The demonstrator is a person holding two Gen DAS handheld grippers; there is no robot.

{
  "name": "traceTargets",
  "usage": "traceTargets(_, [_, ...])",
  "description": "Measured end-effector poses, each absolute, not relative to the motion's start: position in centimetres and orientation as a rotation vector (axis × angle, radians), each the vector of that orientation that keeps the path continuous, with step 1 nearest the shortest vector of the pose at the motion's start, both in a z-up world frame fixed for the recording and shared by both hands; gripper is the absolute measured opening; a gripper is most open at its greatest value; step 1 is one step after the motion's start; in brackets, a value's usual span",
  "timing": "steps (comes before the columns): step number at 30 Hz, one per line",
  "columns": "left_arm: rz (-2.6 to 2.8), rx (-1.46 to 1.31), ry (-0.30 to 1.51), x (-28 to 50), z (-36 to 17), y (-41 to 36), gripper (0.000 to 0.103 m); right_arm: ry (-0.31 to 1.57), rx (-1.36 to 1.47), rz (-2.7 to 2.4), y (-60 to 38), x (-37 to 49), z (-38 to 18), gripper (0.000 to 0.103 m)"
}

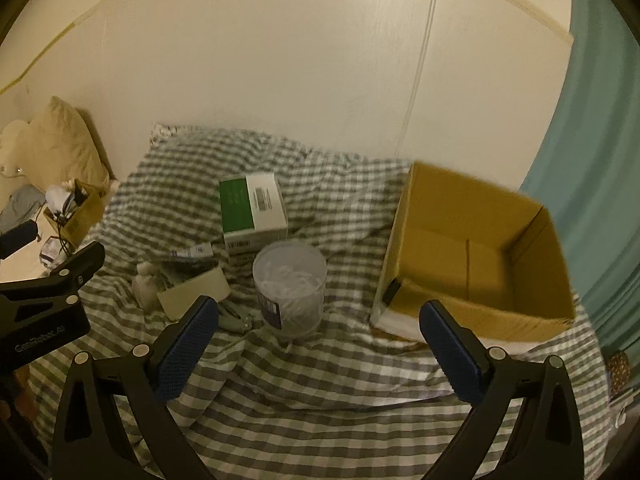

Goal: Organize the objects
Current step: 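Grasp the clear swab tub with the right tool while the left tool grasps the tape roll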

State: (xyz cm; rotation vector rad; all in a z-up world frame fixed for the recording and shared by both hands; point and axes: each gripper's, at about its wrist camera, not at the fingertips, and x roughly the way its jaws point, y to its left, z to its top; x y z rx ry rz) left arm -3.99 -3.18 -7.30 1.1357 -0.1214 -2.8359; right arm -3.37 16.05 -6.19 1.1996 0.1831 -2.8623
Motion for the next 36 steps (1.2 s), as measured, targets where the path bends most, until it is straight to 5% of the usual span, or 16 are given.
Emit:
traceTargets(16, [-2.871, 1.412, -0.101, -6.6, -13.4, -0.7, 0.103, 0.121, 1.350, -2.738, 13.5, -10.1, -11.4, 0.087])
traceTargets(20, [-2.892, 1.437, -0.041, -7.9, -13.9, -0.3, 0.103, 0.103, 1.365, -2.727, 13.8, -11.1, -12.2, 0.069])
traceTargets(21, [-2.894, 1.434, -0.054, -8.2, -14.0, 0.1, 0.103, 0.104, 1.363, -2.730, 13.9, -11.2, -12.3, 0.062])
traceTargets(29, [-2.905, 1.466, -0.294, -8.8, -16.1, 2.9, 0.103, 0.014, 1.346, -2.722, 15.1, -11.3, -12.1, 0.062])
traceTargets(32, [-2.903, 1.457, -0.298, -9.2, -16.4, 2.8, 0.093, 0.012, 1.345, -2.728, 15.2, -11.1, -12.0, 0.062])
traceTargets(34, [-2.928, 1.438, -0.280, -9.2, -15.9, 2.5, 0.073, 0.011, 1.343, -2.730, 15.4, -10.9, -11.8, 0.062])
traceTargets(35, [-2.952, 1.449, -0.261, -9.3, -15.6, 2.3, 0.054, 0.009, 1.343, -2.730, 15.4, -10.9, -11.8, 0.062])
traceTargets(36, [-2.964, 1.465, -0.244, -9.4, -15.4, 2.1, 0.050, 0.007, 1.342, -2.732, 15.5, -10.9, -11.7, 0.062])
